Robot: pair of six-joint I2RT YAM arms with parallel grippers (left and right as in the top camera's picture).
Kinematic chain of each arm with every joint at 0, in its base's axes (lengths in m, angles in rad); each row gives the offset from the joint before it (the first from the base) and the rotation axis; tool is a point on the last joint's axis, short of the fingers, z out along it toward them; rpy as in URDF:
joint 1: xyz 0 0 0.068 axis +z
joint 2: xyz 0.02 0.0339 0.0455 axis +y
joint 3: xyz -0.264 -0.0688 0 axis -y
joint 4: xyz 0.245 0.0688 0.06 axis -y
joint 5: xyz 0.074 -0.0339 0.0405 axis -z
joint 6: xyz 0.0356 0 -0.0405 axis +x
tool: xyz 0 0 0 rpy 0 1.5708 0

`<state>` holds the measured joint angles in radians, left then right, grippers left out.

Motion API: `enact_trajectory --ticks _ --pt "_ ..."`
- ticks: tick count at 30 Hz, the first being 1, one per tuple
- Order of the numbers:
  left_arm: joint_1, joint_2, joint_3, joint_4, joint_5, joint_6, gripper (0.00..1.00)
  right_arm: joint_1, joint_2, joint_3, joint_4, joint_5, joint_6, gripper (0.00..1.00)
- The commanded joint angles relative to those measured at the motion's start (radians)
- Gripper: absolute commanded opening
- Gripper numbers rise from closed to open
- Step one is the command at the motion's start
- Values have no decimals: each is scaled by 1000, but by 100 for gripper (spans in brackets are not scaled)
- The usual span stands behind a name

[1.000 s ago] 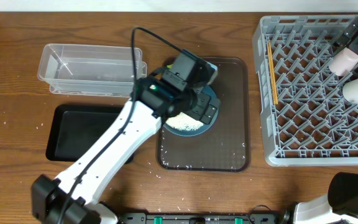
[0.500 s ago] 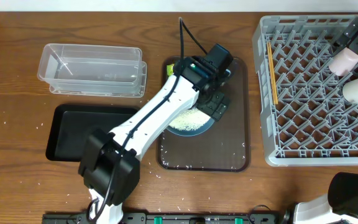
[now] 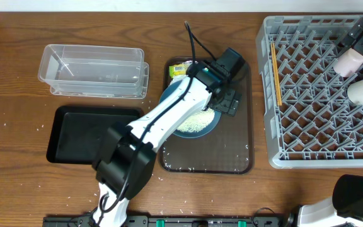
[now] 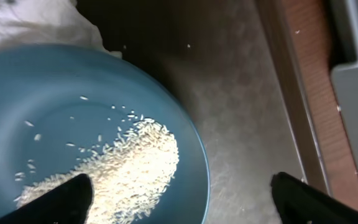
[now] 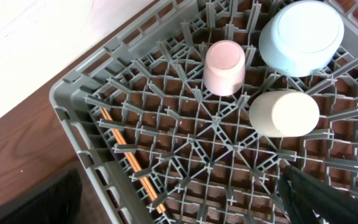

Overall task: Sort waste into correct bins and load items into the dishwasher rack
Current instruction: 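Reach the left gripper to the rim of the blue plate, then grasp the blue plate rim with the left gripper and lift it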

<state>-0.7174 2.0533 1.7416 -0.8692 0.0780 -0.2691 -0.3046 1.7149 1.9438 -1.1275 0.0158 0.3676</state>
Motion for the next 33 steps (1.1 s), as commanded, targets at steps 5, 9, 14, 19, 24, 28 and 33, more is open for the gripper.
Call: enact_trajectory --ticks 5,9,14,19,24,28,33 --pt "-52 68 15 0 -21 -47 84 -3 1 6 0 6 13 99" --pt "-95 79 15 0 -163 -60 77 -3 1 6 0 6 13 99" --pt "-124 101 14 1 -315 -134 74 -3 1 6 0 6 13 99" --pt "-125 134 11 -5 -298 -137 69 -3 1 6 0 6 13 99" --pt "-127 136 11 -5 -296 -177 61 -2 1 6 0 6 13 99" --pt "-127 140 10 -3 -296 -182 58 -3 1 6 0 6 13 99" --pt "-127 153 10 -3 -296 -182 52 -3 1 6 0 6 13 99"
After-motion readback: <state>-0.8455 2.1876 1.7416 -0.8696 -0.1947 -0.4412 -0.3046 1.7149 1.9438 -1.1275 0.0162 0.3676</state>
